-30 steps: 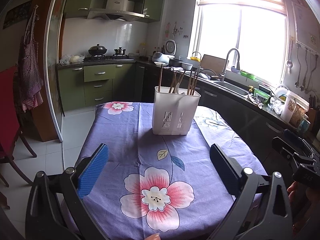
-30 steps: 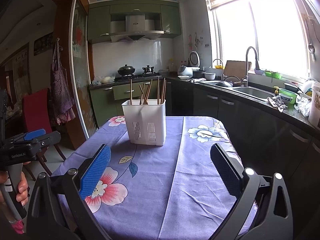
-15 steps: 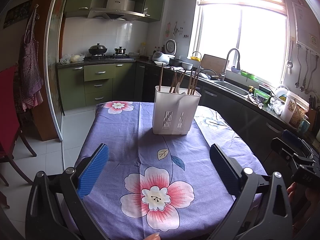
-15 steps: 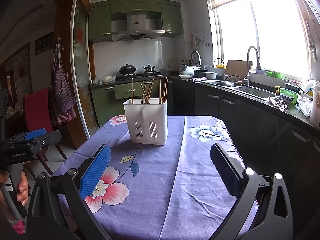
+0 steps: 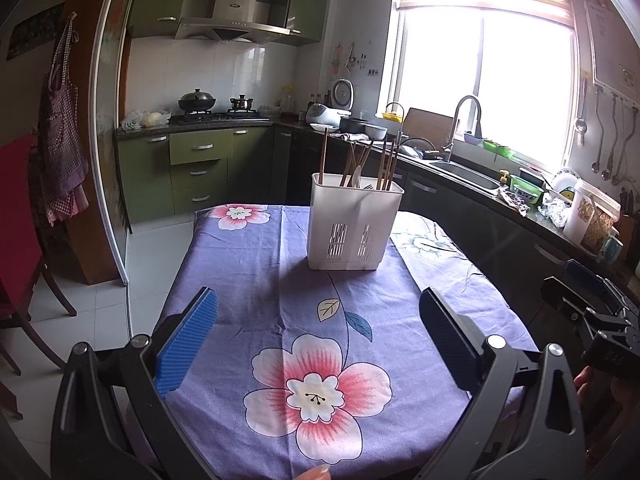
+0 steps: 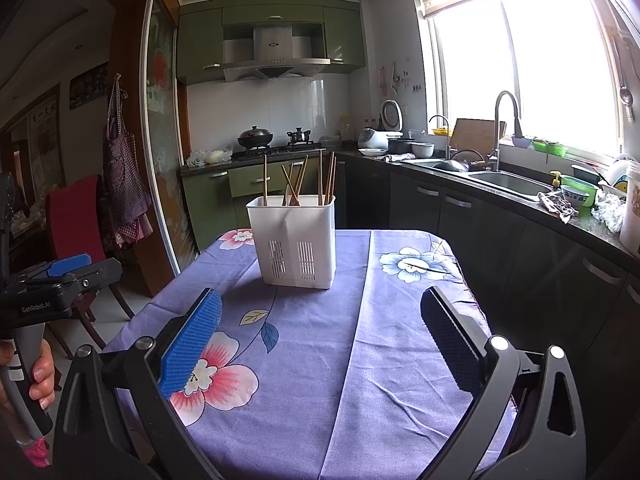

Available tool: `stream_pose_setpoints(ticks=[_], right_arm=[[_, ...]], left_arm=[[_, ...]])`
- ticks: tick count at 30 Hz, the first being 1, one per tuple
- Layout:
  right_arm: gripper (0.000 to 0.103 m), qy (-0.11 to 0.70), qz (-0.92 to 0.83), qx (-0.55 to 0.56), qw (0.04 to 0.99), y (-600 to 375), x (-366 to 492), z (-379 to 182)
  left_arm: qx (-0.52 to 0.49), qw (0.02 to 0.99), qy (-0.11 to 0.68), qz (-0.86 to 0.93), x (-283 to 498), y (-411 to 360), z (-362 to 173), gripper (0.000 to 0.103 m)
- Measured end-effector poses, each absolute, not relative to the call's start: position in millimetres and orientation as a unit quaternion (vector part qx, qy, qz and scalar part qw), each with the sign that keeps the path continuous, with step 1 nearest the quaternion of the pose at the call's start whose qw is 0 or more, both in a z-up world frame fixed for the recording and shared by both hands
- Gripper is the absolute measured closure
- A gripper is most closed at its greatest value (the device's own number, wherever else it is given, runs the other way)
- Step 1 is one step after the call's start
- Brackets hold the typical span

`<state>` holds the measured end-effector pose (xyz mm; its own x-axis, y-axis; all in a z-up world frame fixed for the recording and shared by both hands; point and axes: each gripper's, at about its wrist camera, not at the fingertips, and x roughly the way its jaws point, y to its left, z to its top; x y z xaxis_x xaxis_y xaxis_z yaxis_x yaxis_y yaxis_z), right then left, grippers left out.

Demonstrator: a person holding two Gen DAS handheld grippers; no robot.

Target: Organize utensils

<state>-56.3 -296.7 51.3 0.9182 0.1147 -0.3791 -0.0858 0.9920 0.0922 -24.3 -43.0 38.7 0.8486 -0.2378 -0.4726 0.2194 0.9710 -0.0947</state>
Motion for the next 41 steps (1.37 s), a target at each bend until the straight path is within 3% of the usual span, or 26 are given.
stream_pose_setpoints(ticks=[22,28,32,41], right_arm=[[0.005,0.203,0.053,0.037,0.977,-297.9,-50.2,42.9],[0.005,0.203,0.054,0.037,0.977,-298.0,-49.8,42.9],[0.005,0.203,0.054,0.037,0.977,-298.0,-50.0,43.1],[0.005,0.203,0.055,0.036,0.977,-298.7,-48.8,44.1]], left_arm=[[0.006,0.965,0.236,-0.113,-24.4,-50.8,40.2,0.007],[0.004,0.964,0.239,-0.121,-23.2,-50.0,38.4,0.014],[0.012,0.965,0.236,-0.116,-23.5,-51.1,38.7,0.007],[-0.01,0.96,0.253,-0.122,-18.0,-45.5,36.0,0.007]])
